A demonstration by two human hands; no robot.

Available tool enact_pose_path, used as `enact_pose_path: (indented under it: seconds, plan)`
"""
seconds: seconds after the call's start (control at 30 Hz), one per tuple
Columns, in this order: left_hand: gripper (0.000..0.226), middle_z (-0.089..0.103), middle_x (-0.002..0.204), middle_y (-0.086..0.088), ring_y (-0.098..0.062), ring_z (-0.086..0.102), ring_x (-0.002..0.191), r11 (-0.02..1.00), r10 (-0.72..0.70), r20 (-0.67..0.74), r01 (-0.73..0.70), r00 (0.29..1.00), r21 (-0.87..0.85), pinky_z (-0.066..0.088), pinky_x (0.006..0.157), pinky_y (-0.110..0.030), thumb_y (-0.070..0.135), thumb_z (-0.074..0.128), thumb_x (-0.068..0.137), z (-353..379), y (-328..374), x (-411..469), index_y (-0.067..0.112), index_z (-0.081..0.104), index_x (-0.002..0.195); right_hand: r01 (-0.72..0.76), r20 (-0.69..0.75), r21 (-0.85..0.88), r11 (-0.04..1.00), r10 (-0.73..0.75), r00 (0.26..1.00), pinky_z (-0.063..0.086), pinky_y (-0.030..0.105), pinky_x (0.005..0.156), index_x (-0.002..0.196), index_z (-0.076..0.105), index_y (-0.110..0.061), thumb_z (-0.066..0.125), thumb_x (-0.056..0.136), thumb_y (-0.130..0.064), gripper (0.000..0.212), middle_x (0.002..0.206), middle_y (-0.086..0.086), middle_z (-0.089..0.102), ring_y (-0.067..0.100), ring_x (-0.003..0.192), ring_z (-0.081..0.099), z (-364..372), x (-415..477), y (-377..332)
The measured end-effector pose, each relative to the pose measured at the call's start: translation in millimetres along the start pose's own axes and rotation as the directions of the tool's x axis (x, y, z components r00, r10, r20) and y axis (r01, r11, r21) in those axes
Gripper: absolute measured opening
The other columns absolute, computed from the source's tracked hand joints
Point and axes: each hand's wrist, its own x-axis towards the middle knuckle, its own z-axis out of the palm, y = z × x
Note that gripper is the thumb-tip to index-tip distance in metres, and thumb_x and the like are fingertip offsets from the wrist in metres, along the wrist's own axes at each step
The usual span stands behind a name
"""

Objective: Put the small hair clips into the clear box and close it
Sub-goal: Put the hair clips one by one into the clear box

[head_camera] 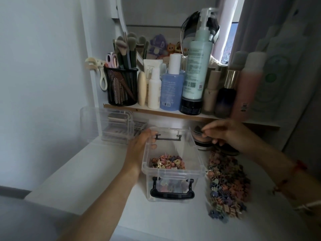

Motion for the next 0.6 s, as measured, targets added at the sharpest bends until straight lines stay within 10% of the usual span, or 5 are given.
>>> enact_pose_path:
  seconds: [0.27, 0.6]
  plan:
    - [0.033, 0.064, 0.068, 0.003, -0.018, 0.056, 0.066, 1.000, 0.000, -0.013, -0.001, 1.000, -0.025, 0.040, 0.070, -0.033, 0.050, 0.066, 0.052, 1, 0, 3, 0.023, 0.069, 0.072, -0.002, 0.009, -0.722, 0.692, 0.013, 1.000, 0.043, 0.023, 0.082, 0.100, 0.071, -0.015, 0.056, 0.084, -0.011, 0.022, 0.110, 0.004, 0.069, 0.020, 0.099, 0.062, 10, 8, 39]
    - [0.028, 0.062, 0.072, 0.001, -0.017, 0.057, 0.068, 1.000, -0.006, -0.043, 0.007, 0.999, 0.022, 0.040, 0.072, -0.033, 0.047, 0.056, 0.064, 3, 2, -3, 0.024, 0.068, 0.074, -0.066, -0.042, -0.789, 0.611, 0.053, 0.998, 0.046, 0.028, 0.078, 0.093, 0.071, -0.017, 0.058, 0.081, -0.010, 0.020, 0.108, 0.006, 0.068, 0.022, 0.100, 0.061, 15, 10, 39]
